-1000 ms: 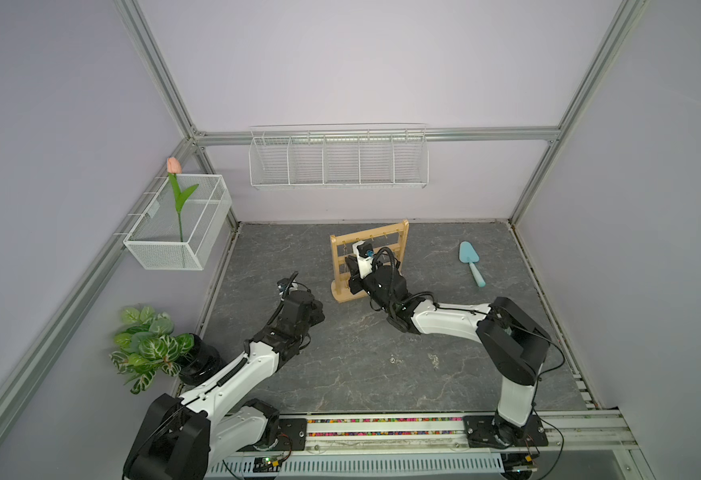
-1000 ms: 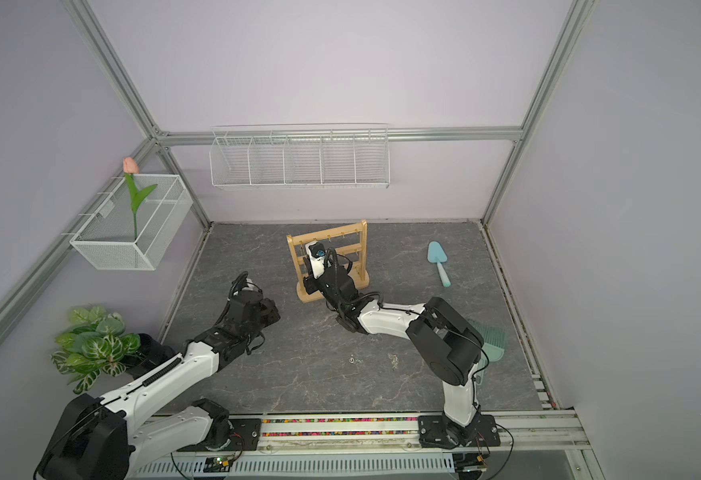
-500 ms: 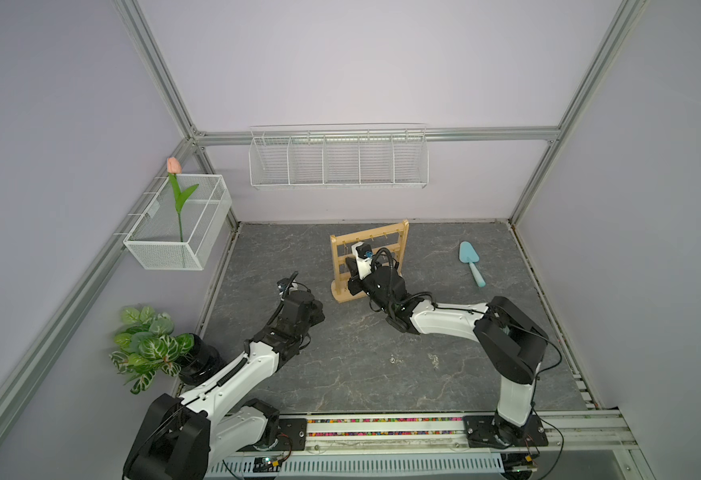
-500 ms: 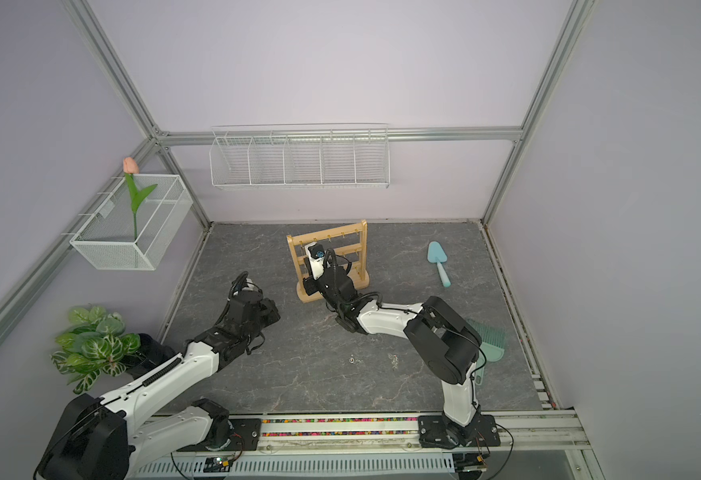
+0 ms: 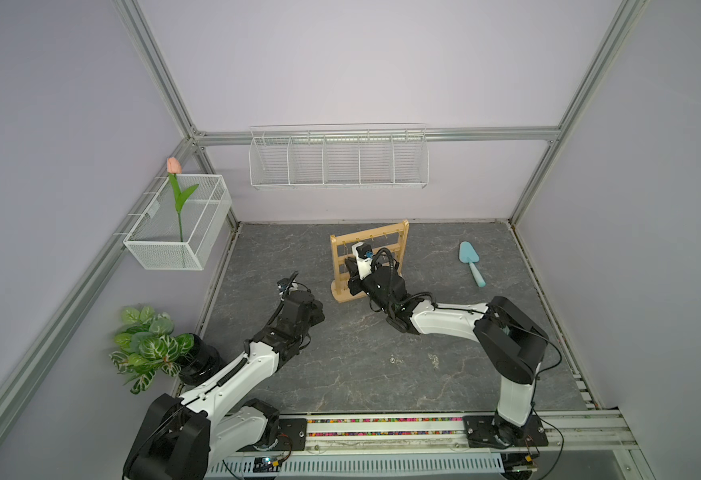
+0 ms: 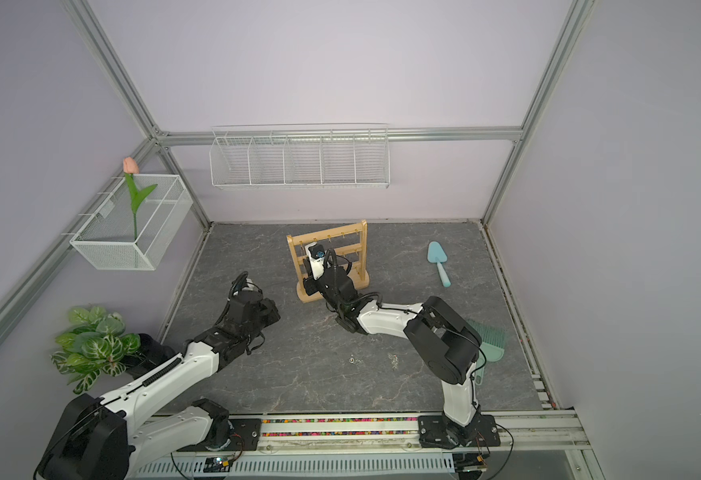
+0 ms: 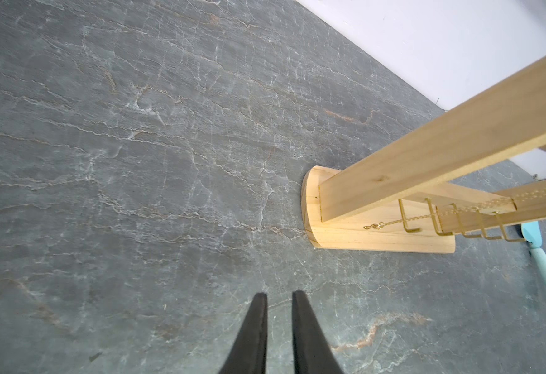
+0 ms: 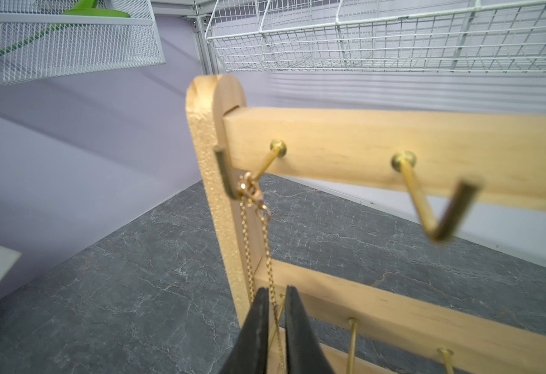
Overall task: Hang the necklace on the jewelry display stand
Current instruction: Adjust the necklace on the stand.
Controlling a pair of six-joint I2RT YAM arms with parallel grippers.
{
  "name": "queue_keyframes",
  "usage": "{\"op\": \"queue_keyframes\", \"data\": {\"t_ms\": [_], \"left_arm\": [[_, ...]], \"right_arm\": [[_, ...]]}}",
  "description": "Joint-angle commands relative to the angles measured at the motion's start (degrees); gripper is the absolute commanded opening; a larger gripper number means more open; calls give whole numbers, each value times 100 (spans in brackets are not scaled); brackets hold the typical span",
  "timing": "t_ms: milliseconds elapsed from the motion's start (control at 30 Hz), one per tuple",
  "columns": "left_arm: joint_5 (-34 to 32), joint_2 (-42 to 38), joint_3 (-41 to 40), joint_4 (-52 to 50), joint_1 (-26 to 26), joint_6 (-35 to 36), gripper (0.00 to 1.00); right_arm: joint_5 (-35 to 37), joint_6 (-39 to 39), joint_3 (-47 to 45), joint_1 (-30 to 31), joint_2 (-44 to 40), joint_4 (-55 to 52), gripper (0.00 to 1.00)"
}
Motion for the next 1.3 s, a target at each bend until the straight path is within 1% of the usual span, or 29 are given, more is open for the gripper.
{"op": "queue_keyframes", "data": {"t_ms": [0,167,300,367,533,633,800,1000,1033,1100,1200,1267], "left_arm": [[-33,-14,50,3,21,-12,19],[12,21,114,-43,28,-16,18],[124,118,215,-119,23,1,18],[180,111,217,-102,27,-1,18],[260,58,295,-143,8,8,18],[204,33,374,-231,-108,20,18],[64,-10,476,-369,-301,19,18],[77,-99,549,-492,-432,22,18],[64,-107,551,-535,-520,34,18],[81,-96,551,-637,-729,47,18],[69,-83,501,-936,-1202,-30,18],[90,-108,459,-1107,-1677,9,18]], "right_arm": [[63,7,-134,-25,-65,233,19],[77,-39,-225,-18,-175,259,21],[130,-65,-372,-14,-331,286,25],[176,-81,-478,-9,-440,295,29],[247,-119,-758,-7,-756,256,34],[262,-127,-917,-5,-950,195,39],[315,-136,-1142,-16,-1237,78,43],[356,-141,-1371,-25,-1705,-129,46],[355,-83,-1560,-33,-1871,-295,48],[235,181,-1632,-98,-2212,-986,50],[-138,856,-1686,-266,-2761,-2482,53],[-324,1164,-1784,-353,-3181,-3560,54]]}}
